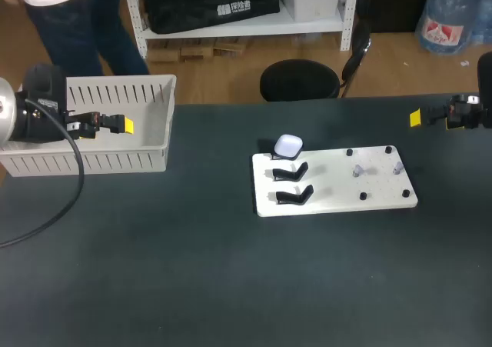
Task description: Pick up each earbud case from the left stands, insert the matching earbuds, close the lid, and place the case in the box.
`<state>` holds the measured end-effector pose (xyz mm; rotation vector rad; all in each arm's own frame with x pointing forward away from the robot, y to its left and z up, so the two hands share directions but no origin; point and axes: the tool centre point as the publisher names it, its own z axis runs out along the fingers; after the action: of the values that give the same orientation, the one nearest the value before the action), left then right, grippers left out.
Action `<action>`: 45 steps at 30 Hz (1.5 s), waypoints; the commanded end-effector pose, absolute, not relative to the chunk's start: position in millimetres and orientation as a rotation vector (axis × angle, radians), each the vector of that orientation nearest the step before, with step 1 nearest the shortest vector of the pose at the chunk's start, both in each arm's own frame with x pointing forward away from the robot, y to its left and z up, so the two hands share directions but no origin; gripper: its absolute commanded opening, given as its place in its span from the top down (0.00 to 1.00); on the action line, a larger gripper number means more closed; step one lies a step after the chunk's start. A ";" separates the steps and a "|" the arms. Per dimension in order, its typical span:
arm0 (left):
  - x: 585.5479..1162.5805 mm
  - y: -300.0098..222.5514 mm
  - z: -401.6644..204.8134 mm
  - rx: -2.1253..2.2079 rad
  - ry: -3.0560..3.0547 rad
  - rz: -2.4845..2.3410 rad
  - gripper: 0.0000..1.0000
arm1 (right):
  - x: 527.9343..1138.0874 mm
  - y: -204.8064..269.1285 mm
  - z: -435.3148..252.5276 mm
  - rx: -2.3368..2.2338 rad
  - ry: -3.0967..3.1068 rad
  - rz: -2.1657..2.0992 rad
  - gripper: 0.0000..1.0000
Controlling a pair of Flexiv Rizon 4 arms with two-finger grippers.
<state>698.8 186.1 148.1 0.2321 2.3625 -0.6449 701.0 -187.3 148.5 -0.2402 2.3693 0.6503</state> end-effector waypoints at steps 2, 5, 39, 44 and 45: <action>699.5 184.8 149.8 0.230 2.372 -0.636 0.00 | 700.8 -186.2 149.1 -0.236 2.371 0.645 0.00; 699.5 184.8 149.8 0.230 2.372 -0.636 0.00 | 700.8 -186.2 149.1 -0.236 2.371 0.645 0.00; 714.1 165.5 150.5 1.409 1.653 -0.680 0.00 | 700.8 -186.2 149.1 -0.236 2.371 0.645 0.00; 714.1 165.5 150.5 1.409 1.653 -0.680 0.00 | 700.8 -186.2 149.1 -0.236 2.371 0.645 0.00; 714.1 165.5 150.5 1.409 1.653 -0.680 0.00 | 700.8 -186.2 149.1 -0.236 2.371 0.645 0.00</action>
<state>711.1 160.3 151.7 1.1824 1.8766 -0.5300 701.0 -187.3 148.5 -0.2402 2.3693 0.6504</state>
